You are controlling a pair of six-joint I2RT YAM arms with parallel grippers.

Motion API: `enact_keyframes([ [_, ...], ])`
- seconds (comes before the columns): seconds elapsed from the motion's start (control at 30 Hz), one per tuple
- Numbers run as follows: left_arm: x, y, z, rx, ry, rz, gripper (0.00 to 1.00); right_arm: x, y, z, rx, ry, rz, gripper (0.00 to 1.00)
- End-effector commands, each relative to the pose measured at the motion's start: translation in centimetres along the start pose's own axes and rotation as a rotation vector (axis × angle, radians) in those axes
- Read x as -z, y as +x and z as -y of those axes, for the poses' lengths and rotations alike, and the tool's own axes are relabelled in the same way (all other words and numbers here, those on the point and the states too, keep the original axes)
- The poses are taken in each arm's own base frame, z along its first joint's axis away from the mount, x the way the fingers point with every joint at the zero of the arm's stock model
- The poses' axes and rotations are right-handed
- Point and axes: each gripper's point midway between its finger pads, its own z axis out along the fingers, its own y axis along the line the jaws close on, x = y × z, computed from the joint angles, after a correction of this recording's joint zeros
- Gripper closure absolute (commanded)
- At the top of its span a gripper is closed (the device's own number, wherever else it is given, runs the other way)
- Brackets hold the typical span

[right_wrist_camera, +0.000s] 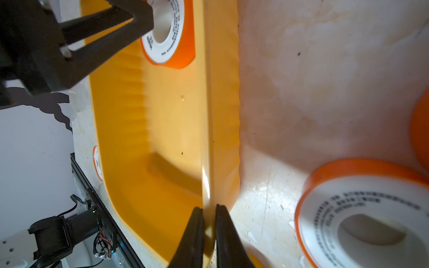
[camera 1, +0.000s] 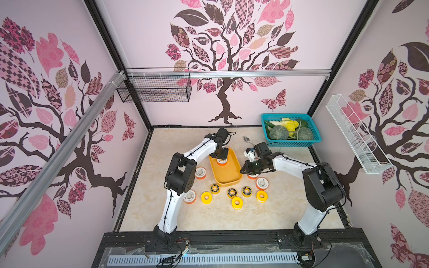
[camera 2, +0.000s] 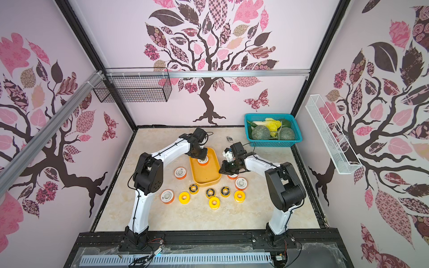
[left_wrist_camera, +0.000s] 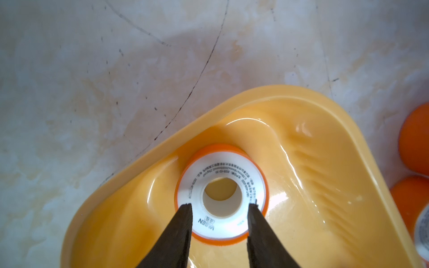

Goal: Put the sealing tape into the storage box
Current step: Place the sealing tape in the storage box.

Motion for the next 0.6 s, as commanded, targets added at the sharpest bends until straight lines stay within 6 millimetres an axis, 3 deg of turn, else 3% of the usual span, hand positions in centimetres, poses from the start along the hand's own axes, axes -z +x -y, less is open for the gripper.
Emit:
enact_keyframes([
  [0.0, 1.0, -0.2, -0.9, 0.017, -0.034, 0.025, 0.68, -0.8, 1.4, 0.6, -0.015, 0.022, -0.051, 0.85],
  [0.23, 0.0, 0.0, -0.5, -0.005, -0.017, -0.007, 0.85, -0.8, 1.3, 0.5, -0.015, 0.019, -0.051, 0.85],
  [0.57, -1.3, -0.1, 0.9, -0.014, 0.044, -0.036, 1.0, -0.8, 1.3, 0.5, -0.012, 0.017, -0.053, 0.85],
])
